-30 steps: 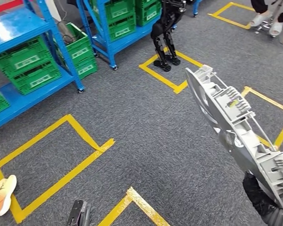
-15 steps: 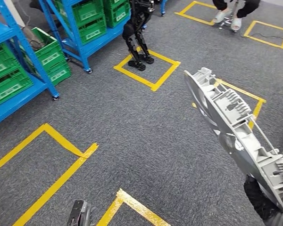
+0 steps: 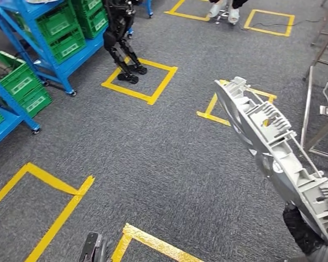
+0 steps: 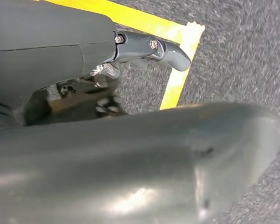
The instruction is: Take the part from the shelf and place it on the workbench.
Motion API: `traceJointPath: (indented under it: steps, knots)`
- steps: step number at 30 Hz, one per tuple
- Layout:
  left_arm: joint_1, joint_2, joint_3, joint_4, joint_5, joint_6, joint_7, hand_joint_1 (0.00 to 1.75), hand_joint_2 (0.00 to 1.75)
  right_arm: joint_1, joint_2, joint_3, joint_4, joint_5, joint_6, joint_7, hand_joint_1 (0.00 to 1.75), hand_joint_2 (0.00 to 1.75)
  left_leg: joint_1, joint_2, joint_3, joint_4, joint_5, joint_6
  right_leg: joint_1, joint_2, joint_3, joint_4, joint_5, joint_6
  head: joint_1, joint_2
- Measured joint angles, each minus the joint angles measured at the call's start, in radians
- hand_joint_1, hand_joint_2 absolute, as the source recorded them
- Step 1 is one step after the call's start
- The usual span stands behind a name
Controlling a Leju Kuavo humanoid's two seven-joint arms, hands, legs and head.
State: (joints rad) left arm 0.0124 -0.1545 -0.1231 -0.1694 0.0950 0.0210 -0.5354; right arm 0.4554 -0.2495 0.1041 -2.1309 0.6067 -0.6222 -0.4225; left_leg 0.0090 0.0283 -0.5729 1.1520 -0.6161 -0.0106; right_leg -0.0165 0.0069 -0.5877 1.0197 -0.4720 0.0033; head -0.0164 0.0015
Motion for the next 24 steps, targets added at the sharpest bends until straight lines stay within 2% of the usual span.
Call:
traceJointPath:
  steps: [1,2,3,4,5,7,8,9,10,11,12,14,15,16,17,18,19,20,21,22,23,24]
  knots:
    - [0.002,0.000,0.000,0.000,0.000,0.000,0.000,0.00,0.00,-0.001,0.000,0.000,0.000,0.000,-0.001,0.000,1.75,1.75,-0.001,-0.012,-0.032,0.071,-0.029,0.002,0.003,0.012,-0.001,0.000,0.000,-0.002,0.000,0.000]
    - [0.003,0.000,0.000,0.000,0.000,0.000,0.000,0.00,0.00,0.000,0.000,0.000,0.000,0.001,-0.001,0.000,1.75,1.75,-0.002,-0.017,-0.057,0.123,-0.044,0.006,0.006,0.024,-0.001,0.000,0.001,-0.004,-0.001,0.000]
    - [0.003,0.001,0.000,0.000,0.000,0.000,0.000,0.00,0.00,0.000,0.000,0.000,0.000,0.001,-0.002,0.000,1.75,1.75,-0.004,-0.020,-0.068,0.141,-0.037,0.011,0.010,0.038,-0.001,0.000,0.001,-0.006,0.000,0.000]
    - [0.003,0.001,0.000,0.000,0.000,0.000,0.000,0.00,0.00,0.000,0.000,0.000,0.000,0.001,-0.002,0.000,1.75,1.75,-0.008,-0.024,-0.061,0.118,-0.011,0.019,0.013,0.052,0.000,0.000,0.002,-0.007,0.000,0.000]
    - [0.003,0.001,0.000,0.000,0.000,0.000,0.000,0.00,0.00,0.000,0.000,0.000,0.000,0.001,-0.002,0.000,1.75,1.75,-0.013,-0.032,-0.038,0.062,0.029,0.029,0.016,0.065,0.002,0.000,0.002,-0.007,0.000,0.000]
    - [0.002,0.002,0.000,0.000,0.000,0.000,0.000,0.00,0.00,-0.001,0.000,0.000,0.000,0.001,-0.002,0.000,1.75,1.75,-0.020,-0.082,0.013,-0.066,0.096,0.052,0.017,0.089,0.001,0.001,0.003,-0.007,0.002,0.000]
    - [0.001,0.002,0.000,0.000,0.000,0.000,0.001,0.00,0.00,-0.002,0.000,0.000,-0.001,0.001,-0.002,0.000,1.75,1.75,-0.023,-0.106,0.030,-0.110,0.112,0.060,0.014,0.100,-0.003,0.002,0.005,-0.004,0.002,0.000]
    - [0.001,0.003,0.000,0.000,0.000,0.000,0.001,0.00,0.00,-0.002,-0.001,0.000,-0.001,0.002,-0.003,0.000,1.75,1.75,-0.025,-0.123,0.038,-0.132,0.114,0.066,0.009,0.111,-0.009,0.003,0.008,0.000,0.001,0.000]
    - [0.000,0.004,0.000,0.000,0.000,0.000,0.001,0.00,0.00,-0.002,-0.001,0.000,-0.002,0.003,-0.003,0.000,1.75,1.75,-0.026,-0.123,0.039,-0.141,0.114,0.069,0.007,0.123,-0.015,0.002,0.013,0.007,0.000,0.000]
    - [0.000,0.003,0.000,0.000,0.000,0.001,0.002,0.00,0.00,-0.001,-0.002,0.000,-0.002,0.003,-0.003,0.000,1.75,1.75,-0.025,-0.110,0.043,-0.155,0.117,0.068,0.003,0.132,-0.020,0.000,0.016,0.013,-0.002,0.000]
    - [0.000,0.003,0.000,0.000,0.000,0.001,0.002,0.00,0.00,0.001,-0.002,0.000,-0.003,0.003,-0.004,0.000,1.75,1.75,-0.023,-0.096,0.048,-0.168,0.121,0.067,0.005,0.123,-0.026,0.004,0.013,0.017,-0.003,0.000]
    - [0.000,0.002,0.001,0.000,0.000,0.000,0.001,0.00,0.00,0.000,-0.004,0.000,-0.003,0.003,-0.004,0.000,1.75,1.75,-0.017,-0.066,0.059,-0.191,0.131,0.063,0.008,0.070,-0.053,0.049,-0.017,0.025,0.002,0.000]
    - [0.001,0.001,0.000,0.000,0.000,0.000,0.001,0.00,0.00,-0.002,-0.004,0.000,-0.003,0.003,-0.004,0.000,1.75,1.75,-0.018,-0.051,0.061,-0.194,0.132,0.063,0.008,0.036,-0.080,0.103,-0.046,0.029,0.004,0.000]
    - [0.002,0.000,0.000,0.000,0.000,0.000,0.001,0.00,0.00,-0.004,-0.005,0.000,-0.003,0.003,-0.004,0.000,1.75,1.75,-0.019,-0.037,0.062,-0.194,0.131,0.063,0.006,0.016,-0.111,0.167,-0.076,0.034,0.005,0.000]
    - [0.003,0.000,0.000,0.000,0.000,0.000,0.001,0.00,0.00,-0.004,-0.006,0.000,-0.003,0.003,-0.004,-0.001,1.75,1.75,-0.019,-0.020,0.062,-0.193,0.130,0.062,0.002,0.006,-0.139,0.227,-0.097,0.040,0.005,0.000]
    - [0.004,0.000,0.000,0.000,0.000,0.000,0.001,0.00,0.00,-0.002,-0.006,0.000,-0.003,0.003,-0.004,0.000,1.75,1.75,-0.018,-0.005,0.062,-0.191,0.127,0.061,-0.003,0.000,-0.156,0.263,-0.104,0.046,0.005,0.000]
    - [0.004,0.000,0.001,0.000,0.000,0.001,0.001,0.00,0.00,-0.001,-0.006,0.000,-0.003,0.003,-0.004,0.000,1.75,1.75,-0.017,0.010,0.062,-0.190,0.125,0.058,-0.007,-0.004,-0.150,0.256,-0.092,0.051,0.005,0.000]
    - [0.003,-0.001,0.001,0.000,0.000,0.001,0.001,0.00,0.00,0.000,-0.007,0.000,-0.003,0.003,-0.004,0.000,1.75,1.75,-0.015,0.023,0.062,-0.186,0.121,0.053,-0.012,-0.012,-0.123,0.209,-0.064,0.057,0.005,0.000]
    - [0.003,-0.002,0.001,0.000,0.000,0.000,0.001,0.00,0.00,0.001,-0.007,0.000,-0.003,0.003,-0.004,0.000,1.75,1.75,-0.013,0.034,0.063,-0.180,0.116,0.047,-0.015,-0.030,-0.082,0.135,-0.036,0.064,0.005,0.000]
    - [0.002,-0.002,0.001,0.000,0.000,0.000,0.001,0.00,0.00,0.000,-0.007,-0.001,-0.003,0.003,-0.004,0.000,1.75,1.75,-0.013,0.043,0.062,-0.173,0.109,0.040,-0.015,-0.045,-0.043,0.071,-0.016,0.065,0.006,0.000]
    - [0.001,-0.002,0.000,0.000,0.000,0.000,0.001,0.00,0.00,0.000,-0.007,-0.001,-0.004,0.003,-0.004,0.000,1.75,1.75,-0.014,0.050,0.061,-0.166,0.103,0.033,-0.013,-0.056,-0.014,0.025,-0.006,0.061,0.005,0.000]
    - [0.000,-0.002,0.000,0.000,0.000,0.000,0.001,0.00,0.00,0.000,-0.007,-0.002,-0.005,0.002,-0.005,-0.001,1.75,1.75,-0.016,0.056,0.061,-0.161,0.099,0.027,-0.010,-0.060,-0.002,0.006,-0.006,0.054,0.005,0.000]
